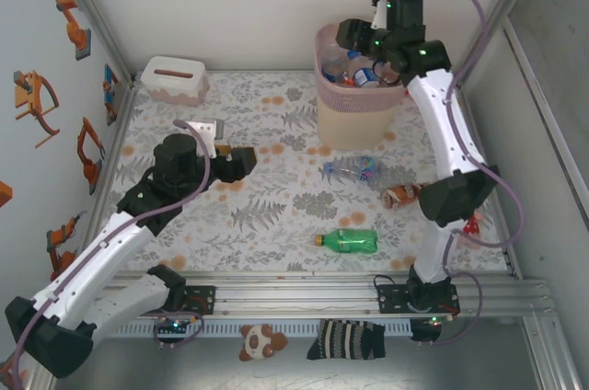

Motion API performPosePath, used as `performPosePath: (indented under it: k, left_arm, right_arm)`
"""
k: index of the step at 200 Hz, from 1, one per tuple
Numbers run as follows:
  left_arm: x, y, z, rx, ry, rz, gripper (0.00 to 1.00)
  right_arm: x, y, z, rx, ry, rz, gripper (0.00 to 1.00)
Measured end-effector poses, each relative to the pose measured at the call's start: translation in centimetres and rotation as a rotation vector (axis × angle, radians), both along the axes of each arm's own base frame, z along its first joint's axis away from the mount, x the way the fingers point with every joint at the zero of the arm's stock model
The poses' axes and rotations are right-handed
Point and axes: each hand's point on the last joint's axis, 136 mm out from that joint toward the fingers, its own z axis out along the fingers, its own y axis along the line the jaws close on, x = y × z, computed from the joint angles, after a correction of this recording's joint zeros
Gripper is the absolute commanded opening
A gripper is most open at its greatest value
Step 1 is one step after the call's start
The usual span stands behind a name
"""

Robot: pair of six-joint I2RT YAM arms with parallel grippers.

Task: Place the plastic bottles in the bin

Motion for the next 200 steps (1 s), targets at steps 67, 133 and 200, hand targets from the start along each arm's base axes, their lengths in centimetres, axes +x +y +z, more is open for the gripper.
performPosePath:
  k: [67, 133, 200]
  left_arm:
    - [1.3, -3.0, -2.0, -0.029, 0.096, -0.073, 0.76]
    - [1.7, -4.2, -1.7, -0.064, 0.107, -0.109, 0.76]
    - [1.7, -4.3, -1.8, -0.071, 0.118, -0.111, 0.76]
  right_arm:
    - [-6.2, -9.5, -3.1, -0.052, 0.109, -0.201, 0.70]
    - [-13.5, -14.6, -9.8, -0.064, 0.262, -0.362, 0.74]
    - [-19.0, -15.9, -22.0, 0.065, 0.595, -0.601, 0.76]
